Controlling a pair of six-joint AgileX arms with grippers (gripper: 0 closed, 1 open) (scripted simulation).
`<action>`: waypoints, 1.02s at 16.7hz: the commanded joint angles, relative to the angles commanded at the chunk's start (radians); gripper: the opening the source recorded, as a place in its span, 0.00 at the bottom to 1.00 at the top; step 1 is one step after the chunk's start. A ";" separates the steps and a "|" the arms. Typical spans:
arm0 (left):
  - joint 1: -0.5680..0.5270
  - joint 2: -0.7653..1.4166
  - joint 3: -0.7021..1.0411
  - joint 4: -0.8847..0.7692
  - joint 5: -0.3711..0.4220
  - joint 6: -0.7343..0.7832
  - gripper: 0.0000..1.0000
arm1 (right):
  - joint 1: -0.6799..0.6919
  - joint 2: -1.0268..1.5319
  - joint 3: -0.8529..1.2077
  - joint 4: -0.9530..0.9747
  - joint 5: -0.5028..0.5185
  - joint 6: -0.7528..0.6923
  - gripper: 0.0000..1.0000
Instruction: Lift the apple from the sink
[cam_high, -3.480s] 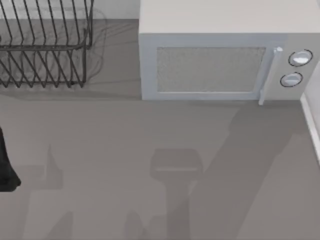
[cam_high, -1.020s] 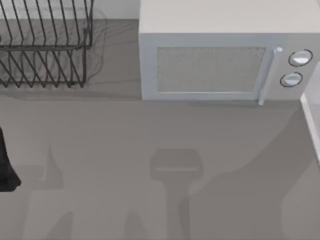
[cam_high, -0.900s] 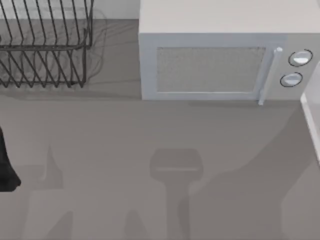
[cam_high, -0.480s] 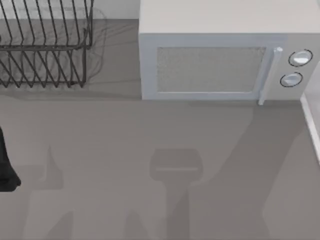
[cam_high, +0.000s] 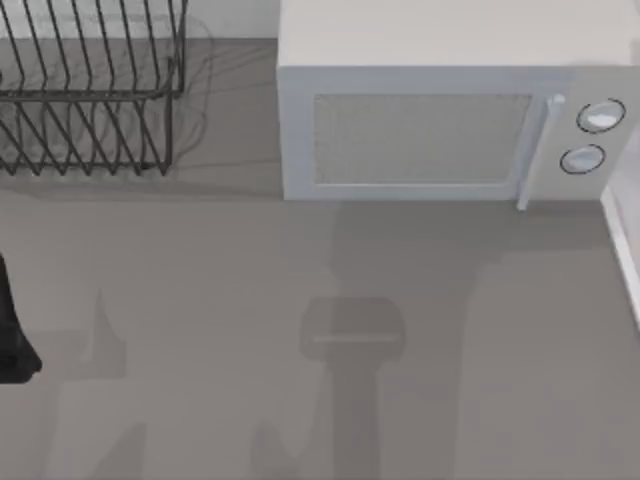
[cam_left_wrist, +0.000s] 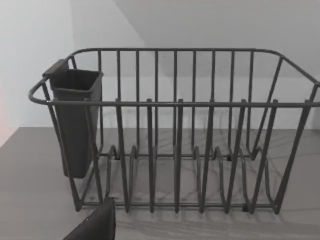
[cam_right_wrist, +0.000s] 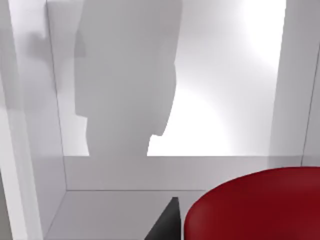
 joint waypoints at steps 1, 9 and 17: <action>0.000 0.000 0.000 0.000 0.000 0.000 1.00 | 0.000 -0.006 0.022 -0.023 0.000 0.000 0.00; 0.000 0.000 0.000 0.000 0.000 0.000 1.00 | 0.033 -0.041 0.010 -0.032 -0.002 0.034 0.00; 0.000 0.000 0.000 0.000 0.000 0.000 1.00 | 0.416 -0.336 -0.295 0.039 -0.009 0.410 0.00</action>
